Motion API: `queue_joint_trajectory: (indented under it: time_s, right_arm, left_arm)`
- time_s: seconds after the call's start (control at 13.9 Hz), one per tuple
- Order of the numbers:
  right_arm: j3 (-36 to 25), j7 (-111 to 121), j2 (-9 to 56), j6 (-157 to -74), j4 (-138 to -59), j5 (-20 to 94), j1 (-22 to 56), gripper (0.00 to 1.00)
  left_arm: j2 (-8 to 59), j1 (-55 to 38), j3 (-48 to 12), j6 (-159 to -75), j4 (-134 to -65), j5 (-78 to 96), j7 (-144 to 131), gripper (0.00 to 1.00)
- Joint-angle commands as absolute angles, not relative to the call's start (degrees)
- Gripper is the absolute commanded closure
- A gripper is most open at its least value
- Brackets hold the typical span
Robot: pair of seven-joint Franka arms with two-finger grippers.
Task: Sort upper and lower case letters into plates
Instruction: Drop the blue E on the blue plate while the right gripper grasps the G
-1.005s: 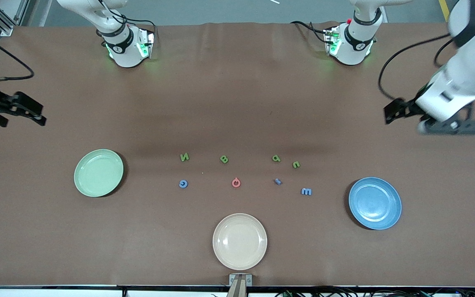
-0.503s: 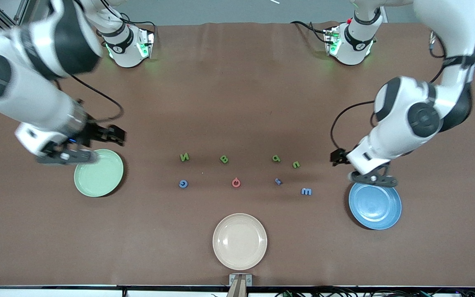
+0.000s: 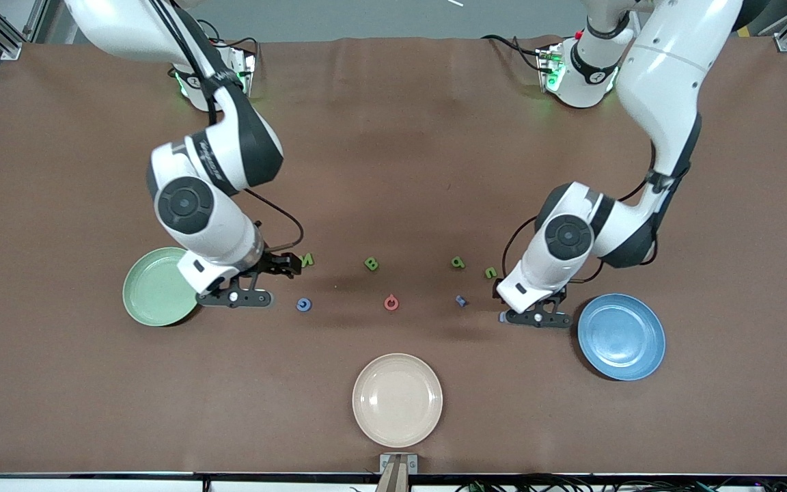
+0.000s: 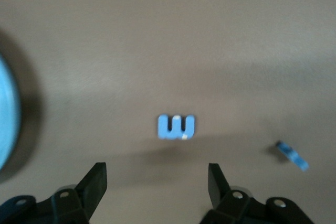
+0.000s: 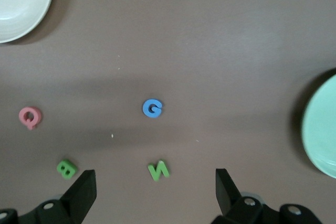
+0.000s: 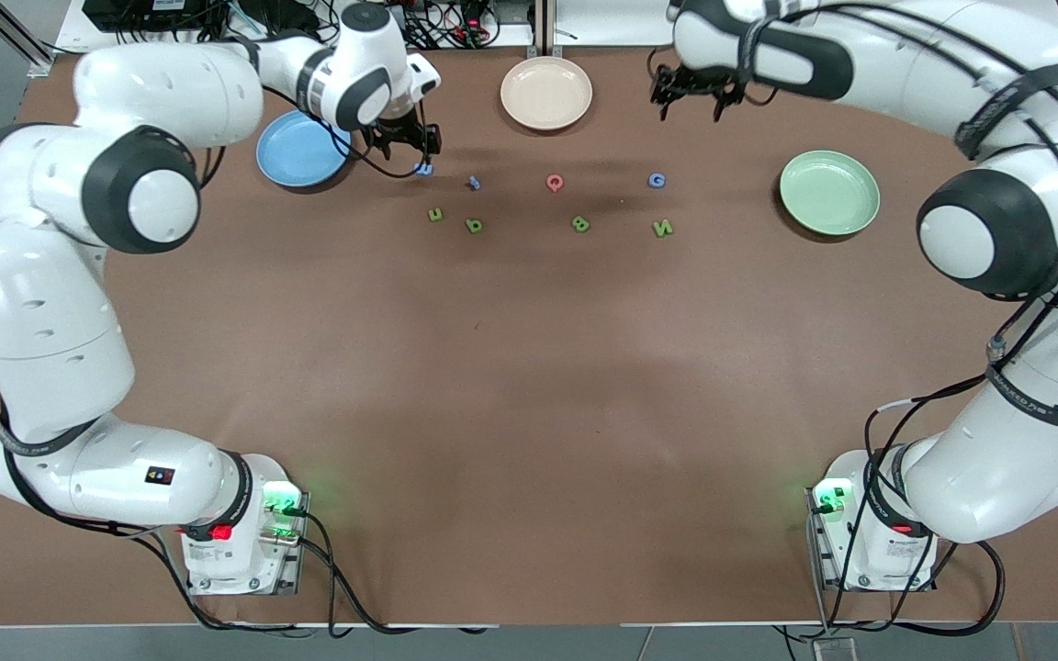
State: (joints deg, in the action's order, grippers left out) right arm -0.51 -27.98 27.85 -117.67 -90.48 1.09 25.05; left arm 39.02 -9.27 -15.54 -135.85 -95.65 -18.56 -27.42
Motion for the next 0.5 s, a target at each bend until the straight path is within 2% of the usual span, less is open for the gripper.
queue_joint_trajectory:
  time_s: [0.0, 0.07, 0.43]
  right_arm:
    - [-0.88, -32.86, 29.17, -124.87, -95.44, 1.14, 26.80, 0.00]
    - [-0.88, -33.04, 30.14, -126.02, -95.80, 1.14, 27.07, 0.00]
    - [-0.88, -33.05, 35.85, -130.77, -95.10, 1.14, 27.60, 0.00]
  left_arm:
    - [42.88, -8.79, -15.56, -139.73, -92.99, -19.69, -28.12, 0.17]
    - [43.67, -8.79, -15.56, -140.44, -92.99, -19.60, -28.12, 0.24]
    - [46.84, -8.70, -15.56, -141.06, -90.70, -19.07, -28.56, 0.26]
